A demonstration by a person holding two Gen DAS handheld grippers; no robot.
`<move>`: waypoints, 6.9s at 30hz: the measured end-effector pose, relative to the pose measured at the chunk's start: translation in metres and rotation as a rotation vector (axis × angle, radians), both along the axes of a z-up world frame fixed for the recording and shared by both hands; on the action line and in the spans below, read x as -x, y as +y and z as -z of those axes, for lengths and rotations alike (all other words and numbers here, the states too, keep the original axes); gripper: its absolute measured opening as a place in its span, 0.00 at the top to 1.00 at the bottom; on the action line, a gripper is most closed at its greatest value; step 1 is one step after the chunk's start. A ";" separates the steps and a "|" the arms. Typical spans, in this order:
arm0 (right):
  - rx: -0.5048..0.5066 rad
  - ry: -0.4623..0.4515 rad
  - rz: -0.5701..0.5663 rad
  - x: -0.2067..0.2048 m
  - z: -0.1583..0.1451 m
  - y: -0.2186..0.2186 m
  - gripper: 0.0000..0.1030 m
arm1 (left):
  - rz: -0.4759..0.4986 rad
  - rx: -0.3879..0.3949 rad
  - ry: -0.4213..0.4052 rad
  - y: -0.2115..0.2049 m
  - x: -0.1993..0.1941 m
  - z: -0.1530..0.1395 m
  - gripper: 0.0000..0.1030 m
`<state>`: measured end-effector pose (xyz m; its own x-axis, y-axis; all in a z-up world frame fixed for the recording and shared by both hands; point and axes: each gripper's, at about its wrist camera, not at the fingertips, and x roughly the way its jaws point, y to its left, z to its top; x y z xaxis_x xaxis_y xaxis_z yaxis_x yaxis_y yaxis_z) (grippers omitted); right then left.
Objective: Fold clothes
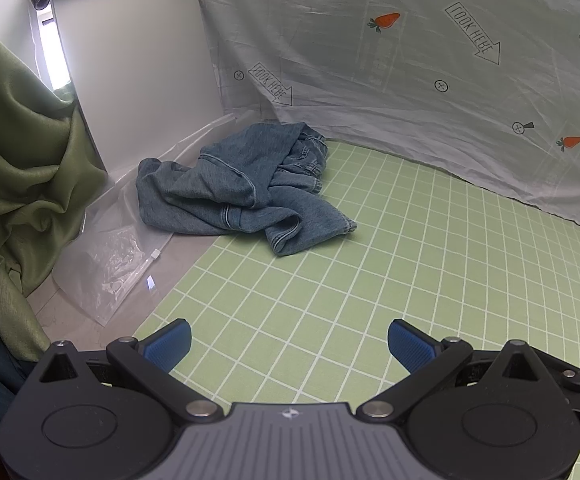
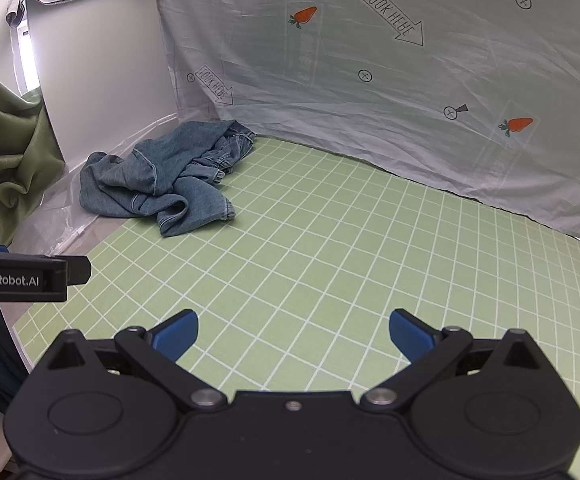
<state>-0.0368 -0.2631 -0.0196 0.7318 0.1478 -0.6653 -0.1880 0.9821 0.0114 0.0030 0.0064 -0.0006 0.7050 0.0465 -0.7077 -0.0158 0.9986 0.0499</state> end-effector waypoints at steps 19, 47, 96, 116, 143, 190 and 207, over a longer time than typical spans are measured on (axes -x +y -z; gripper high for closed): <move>0.019 0.004 0.069 -0.065 0.003 0.017 0.00 | 0.014 0.000 0.031 0.014 -0.081 0.008 0.00; -0.070 0.189 -0.162 -0.360 0.103 0.137 0.24 | -0.207 0.127 0.248 0.086 -0.338 0.106 0.11; 0.388 0.199 0.789 -0.006 0.049 -0.373 0.86 | 0.080 0.271 0.279 -0.115 -0.078 0.039 0.47; 0.094 0.148 0.631 -0.031 0.069 -0.299 0.21 | -0.001 0.177 0.275 -0.124 -0.126 0.060 0.05; 0.072 0.238 0.786 -0.034 0.081 -0.315 0.18 | -0.420 0.563 0.213 -0.015 -0.175 0.100 0.33; -0.028 0.246 0.852 -0.024 0.085 -0.324 0.12 | -0.450 0.764 0.180 -0.036 -0.168 0.107 0.72; -0.011 0.222 0.909 -0.026 0.080 -0.350 0.12 | -0.032 0.546 -0.060 -0.138 -0.254 -0.006 0.90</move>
